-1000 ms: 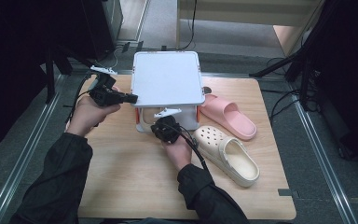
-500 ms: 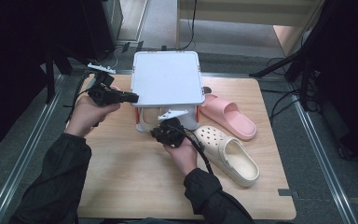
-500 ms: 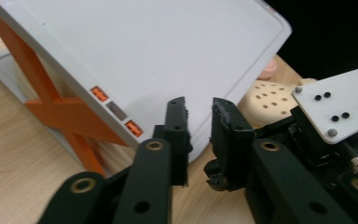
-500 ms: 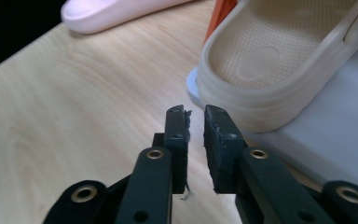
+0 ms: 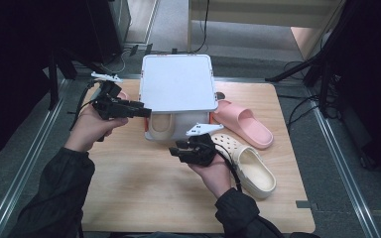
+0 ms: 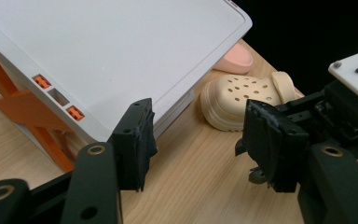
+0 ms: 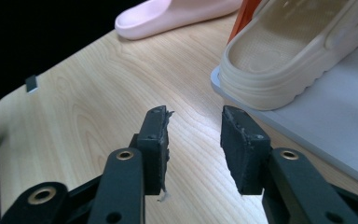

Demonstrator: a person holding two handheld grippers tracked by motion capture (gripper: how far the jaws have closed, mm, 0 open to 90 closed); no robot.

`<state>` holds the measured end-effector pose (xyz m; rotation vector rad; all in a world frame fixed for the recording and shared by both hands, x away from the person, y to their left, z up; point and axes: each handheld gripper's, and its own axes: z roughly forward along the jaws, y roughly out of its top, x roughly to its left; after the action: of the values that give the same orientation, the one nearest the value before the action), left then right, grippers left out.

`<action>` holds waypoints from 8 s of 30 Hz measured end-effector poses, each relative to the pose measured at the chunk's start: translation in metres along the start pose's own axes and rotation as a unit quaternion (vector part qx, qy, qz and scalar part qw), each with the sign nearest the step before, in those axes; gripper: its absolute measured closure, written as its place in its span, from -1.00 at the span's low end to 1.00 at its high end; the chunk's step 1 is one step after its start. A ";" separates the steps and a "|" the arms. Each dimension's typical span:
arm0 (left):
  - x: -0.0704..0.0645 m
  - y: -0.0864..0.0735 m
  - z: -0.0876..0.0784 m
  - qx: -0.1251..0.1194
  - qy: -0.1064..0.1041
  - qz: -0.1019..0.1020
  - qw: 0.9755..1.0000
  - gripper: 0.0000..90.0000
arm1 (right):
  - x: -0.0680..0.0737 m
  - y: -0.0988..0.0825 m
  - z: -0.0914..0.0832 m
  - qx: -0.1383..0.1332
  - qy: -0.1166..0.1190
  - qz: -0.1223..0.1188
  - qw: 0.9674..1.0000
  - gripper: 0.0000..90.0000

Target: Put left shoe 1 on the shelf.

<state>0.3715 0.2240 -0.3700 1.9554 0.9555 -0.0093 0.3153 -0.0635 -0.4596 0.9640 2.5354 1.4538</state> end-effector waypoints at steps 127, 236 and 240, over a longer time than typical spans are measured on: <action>-0.035 -0.102 0.043 0.008 0.056 0.026 0.998 -0.13 | -0.026 -0.039 -0.035 0.078 0.037 0.023 0.996 0.37; -0.031 -0.047 0.061 0.008 0.021 0.008 1.000 0.78 | -0.003 -0.082 -0.087 0.008 -0.070 0.115 0.991 0.25; -0.025 -0.041 0.047 -0.001 0.031 0.005 1.000 0.79 | -0.004 -0.084 -0.082 0.016 -0.073 0.117 0.990 0.25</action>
<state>0.3447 0.1848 -0.4178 1.9695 0.9856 0.0580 0.2493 -0.1581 -0.4818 1.3597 2.4147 1.3413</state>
